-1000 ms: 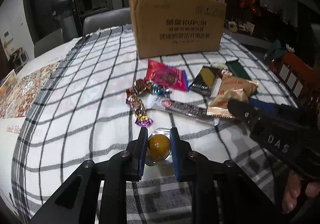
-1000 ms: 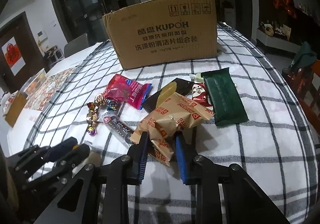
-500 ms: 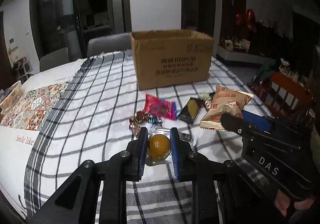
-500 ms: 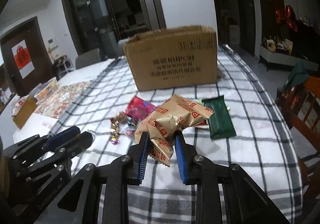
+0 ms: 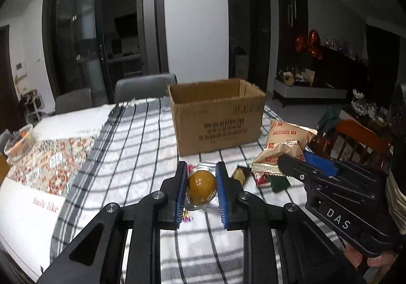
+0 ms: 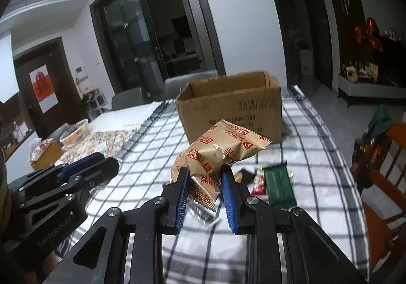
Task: Organize snacks
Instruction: 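Lift and carry the candy and biscuit packet over the cardboard box with both tools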
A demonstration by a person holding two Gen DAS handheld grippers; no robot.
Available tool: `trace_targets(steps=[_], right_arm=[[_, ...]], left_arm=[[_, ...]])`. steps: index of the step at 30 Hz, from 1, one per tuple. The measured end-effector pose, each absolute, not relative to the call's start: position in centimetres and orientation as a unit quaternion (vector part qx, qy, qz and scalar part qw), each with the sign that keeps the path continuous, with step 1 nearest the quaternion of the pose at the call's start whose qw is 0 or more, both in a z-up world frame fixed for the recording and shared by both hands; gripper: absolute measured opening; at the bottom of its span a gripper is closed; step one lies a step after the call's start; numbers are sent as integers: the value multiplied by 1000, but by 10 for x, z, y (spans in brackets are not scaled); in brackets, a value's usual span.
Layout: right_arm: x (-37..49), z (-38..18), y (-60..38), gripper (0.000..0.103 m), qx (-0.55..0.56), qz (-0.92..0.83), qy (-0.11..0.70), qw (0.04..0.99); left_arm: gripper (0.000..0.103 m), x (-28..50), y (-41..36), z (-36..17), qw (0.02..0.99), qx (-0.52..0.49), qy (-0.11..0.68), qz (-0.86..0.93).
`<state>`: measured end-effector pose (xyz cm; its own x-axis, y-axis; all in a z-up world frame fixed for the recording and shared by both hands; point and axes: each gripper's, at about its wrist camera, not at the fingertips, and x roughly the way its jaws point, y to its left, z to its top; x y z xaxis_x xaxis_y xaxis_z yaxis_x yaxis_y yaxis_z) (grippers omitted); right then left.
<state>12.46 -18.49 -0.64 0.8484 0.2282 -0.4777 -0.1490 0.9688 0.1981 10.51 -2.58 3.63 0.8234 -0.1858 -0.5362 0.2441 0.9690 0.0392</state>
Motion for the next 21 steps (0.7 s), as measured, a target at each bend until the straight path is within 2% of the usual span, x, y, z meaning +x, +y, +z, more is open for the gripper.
trace_targets(steps=[13,21], right_arm=[[185,29,-201,27,83,99,239,962],[242,45,-219,27,90,100,255,957]], left_arm=[[23,175,-46,69,955,59,253,-144],[23,235,-65,76,950,83,253,-162]])
